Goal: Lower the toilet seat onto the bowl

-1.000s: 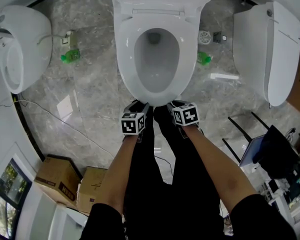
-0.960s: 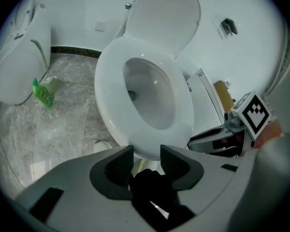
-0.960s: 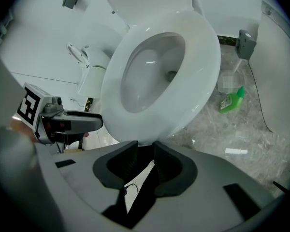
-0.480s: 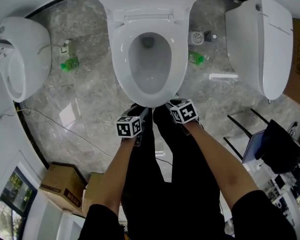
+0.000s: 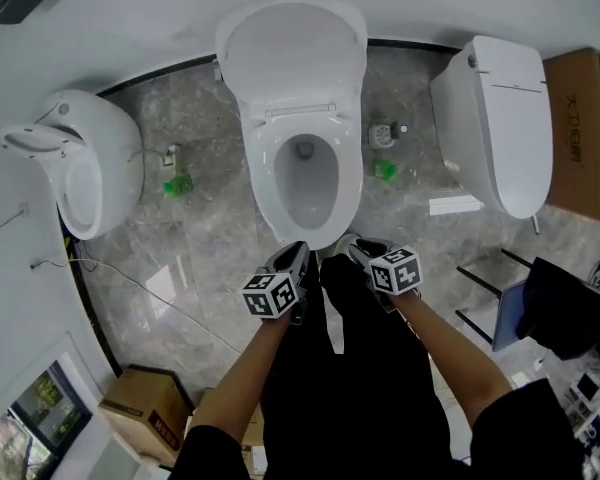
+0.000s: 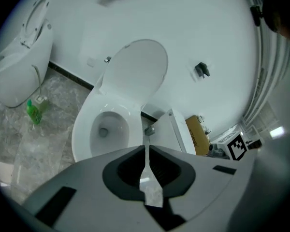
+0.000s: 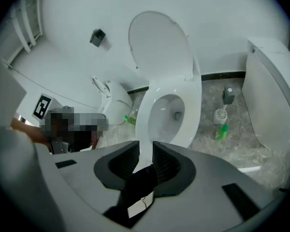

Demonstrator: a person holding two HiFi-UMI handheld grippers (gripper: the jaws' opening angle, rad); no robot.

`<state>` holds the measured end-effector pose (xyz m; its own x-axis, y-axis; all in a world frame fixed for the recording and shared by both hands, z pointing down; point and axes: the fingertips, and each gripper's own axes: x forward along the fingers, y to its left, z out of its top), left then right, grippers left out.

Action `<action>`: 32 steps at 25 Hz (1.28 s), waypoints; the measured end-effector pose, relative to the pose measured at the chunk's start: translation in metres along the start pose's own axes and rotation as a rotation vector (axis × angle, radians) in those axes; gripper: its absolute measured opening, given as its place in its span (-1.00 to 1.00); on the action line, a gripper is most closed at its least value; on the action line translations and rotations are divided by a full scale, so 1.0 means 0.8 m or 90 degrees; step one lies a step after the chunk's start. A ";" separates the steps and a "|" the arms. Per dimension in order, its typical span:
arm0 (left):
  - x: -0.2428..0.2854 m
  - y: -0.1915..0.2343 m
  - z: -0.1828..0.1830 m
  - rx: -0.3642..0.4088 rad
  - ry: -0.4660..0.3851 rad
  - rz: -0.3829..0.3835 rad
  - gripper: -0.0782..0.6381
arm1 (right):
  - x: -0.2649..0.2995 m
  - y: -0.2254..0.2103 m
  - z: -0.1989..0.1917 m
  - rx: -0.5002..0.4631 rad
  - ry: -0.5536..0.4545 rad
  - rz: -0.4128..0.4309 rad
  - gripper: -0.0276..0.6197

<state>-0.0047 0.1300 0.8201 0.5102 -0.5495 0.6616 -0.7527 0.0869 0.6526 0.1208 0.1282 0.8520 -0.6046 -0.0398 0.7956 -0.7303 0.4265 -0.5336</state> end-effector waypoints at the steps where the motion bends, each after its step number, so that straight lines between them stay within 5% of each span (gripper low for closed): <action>1: -0.014 -0.017 0.009 0.005 -0.008 0.001 -0.68 | -0.024 0.006 0.008 -0.001 -0.021 -0.010 -0.61; 5: -0.072 -0.093 0.040 -0.008 -0.046 -0.007 -0.73 | -0.121 0.029 0.039 -0.003 -0.113 -0.040 -0.62; 8: -0.108 -0.154 0.067 0.074 -0.085 -0.018 -0.73 | -0.183 0.052 0.073 -0.016 -0.197 -0.055 -0.71; 11: -0.141 -0.209 0.087 0.161 -0.133 -0.027 -0.73 | -0.231 0.088 0.097 -0.093 -0.261 -0.074 -0.77; 15: -0.187 -0.253 0.118 0.198 -0.204 -0.041 -0.73 | -0.273 0.142 0.121 -0.125 -0.324 -0.061 -0.80; 21: -0.258 -0.259 0.125 0.222 -0.223 -0.010 -0.73 | -0.318 0.237 0.134 -0.139 -0.406 -0.013 -0.80; 28: -0.337 -0.258 0.097 0.274 -0.245 -0.023 -0.73 | -0.366 0.303 0.104 -0.147 -0.483 -0.106 -0.80; 32: -0.398 -0.256 0.062 0.300 -0.247 -0.037 -0.73 | -0.379 0.367 0.069 -0.131 -0.501 -0.095 -0.80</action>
<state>-0.0336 0.2456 0.4574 0.4343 -0.8124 0.3891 -0.8760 -0.2804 0.3924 0.0718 0.2156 0.4380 -0.6075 -0.6974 0.3801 -0.7940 0.5203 -0.3144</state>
